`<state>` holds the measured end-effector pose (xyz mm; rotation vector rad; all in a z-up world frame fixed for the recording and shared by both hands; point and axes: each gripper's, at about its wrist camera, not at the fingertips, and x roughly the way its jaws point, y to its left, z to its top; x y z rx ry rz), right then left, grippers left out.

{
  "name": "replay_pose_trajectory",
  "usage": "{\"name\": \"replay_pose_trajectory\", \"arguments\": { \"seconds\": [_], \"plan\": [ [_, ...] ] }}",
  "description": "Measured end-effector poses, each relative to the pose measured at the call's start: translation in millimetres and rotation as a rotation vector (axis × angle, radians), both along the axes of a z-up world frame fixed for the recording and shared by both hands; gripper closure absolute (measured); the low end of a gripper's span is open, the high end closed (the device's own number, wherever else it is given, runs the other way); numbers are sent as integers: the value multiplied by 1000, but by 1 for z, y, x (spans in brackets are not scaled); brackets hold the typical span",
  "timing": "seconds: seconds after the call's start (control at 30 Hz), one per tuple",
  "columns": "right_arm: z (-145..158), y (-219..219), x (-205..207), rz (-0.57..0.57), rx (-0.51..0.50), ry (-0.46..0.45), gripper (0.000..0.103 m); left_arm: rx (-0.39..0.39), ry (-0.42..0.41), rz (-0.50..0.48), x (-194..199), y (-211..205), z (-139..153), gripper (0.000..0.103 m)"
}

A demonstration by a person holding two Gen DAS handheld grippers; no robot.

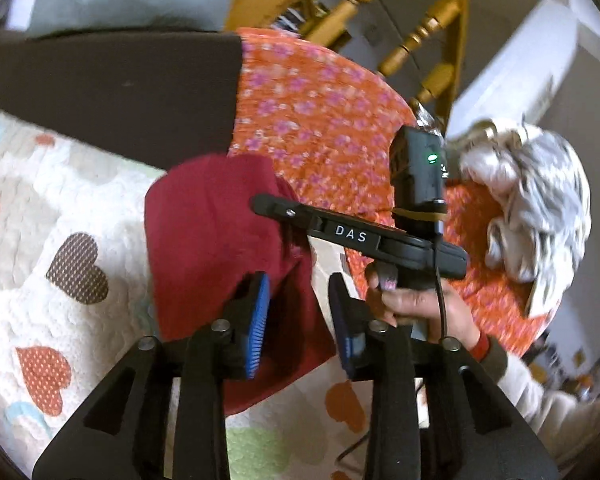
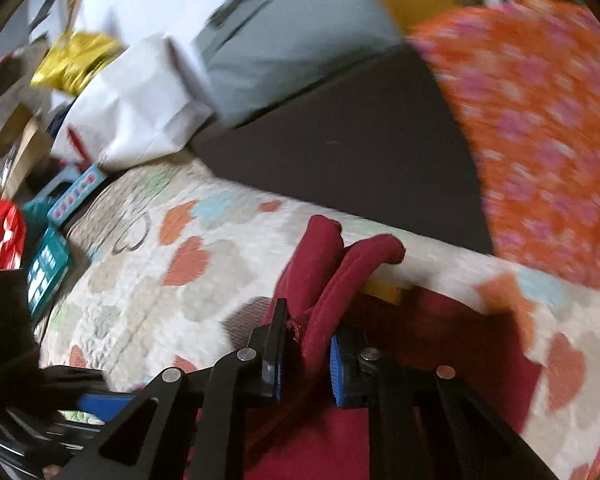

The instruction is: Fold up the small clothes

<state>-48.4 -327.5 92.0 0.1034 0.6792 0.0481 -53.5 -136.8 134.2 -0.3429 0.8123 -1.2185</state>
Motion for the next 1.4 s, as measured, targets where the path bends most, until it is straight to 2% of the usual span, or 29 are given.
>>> {"name": "replay_pose_trajectory", "arguments": {
  "seconds": [0.1, 0.23, 0.3, 0.43, 0.5, 0.6, 0.67, 0.7, 0.8, 0.9, 0.97, 1.0, 1.07, 1.17, 1.2, 1.3, 1.4],
  "plan": [
    [-14, -34, -20, -51, 32, 16, 87, 42, 12, -18, -2, -9, -10, 72],
    [-54, -70, -36, -133, 30, 77, 87, 132, 22, -33, -6, -28, -33, 68],
    [-73, -86, -40, -163, 79, 101, 87, 170, 18, -65, -13, -41, -39, 68],
    [-90, -114, -49, -161, 290, 61, 86, 258, -12, -139, -33, -62, -58, 68],
    [-95, -127, -50, -181, 401, 40, 69, 292, -36, -166, -41, -69, -63, 68],
    [-101, -132, -43, -196, 462, 39, 65, 319, -57, -185, -46, -77, -68, 68],
    [-98, -123, -37, -196, 411, 36, 66, 328, -55, -194, -49, -78, -72, 68],
    [-93, -118, -37, -197, 371, 30, 77, 329, -53, -198, -50, -78, -73, 68],
    [-70, -101, -42, -184, 230, -11, 86, 320, -56, -215, -53, -80, -70, 68],
    [-43, -91, -53, -182, 80, -71, 87, 306, -68, -238, -58, -81, -67, 68],
    [-36, -94, -56, -221, -17, -81, 87, 315, -86, -246, -60, -82, -67, 65],
    [-37, -100, -53, -242, -29, -72, 87, 321, -90, -246, -60, -83, -68, 65],
    [-49, -118, -46, -292, -9, -42, 87, 332, -89, -240, -58, -85, -69, 65],
    [-75, -135, -31, -325, 47, 56, 85, 345, -105, -214, -57, -83, -66, 65],
    [-73, -138, -38, -329, 72, 37, 80, 344, -112, -211, -57, -82, -64, 65],
    [-47, -139, -73, -335, 128, -18, 77, 323, -118, -187, -53, -77, -58, 65],
    [-31, -130, -106, -263, 231, -48, 71, 303, -109, -135, -46, -75, -55, 60]
  ]
}}
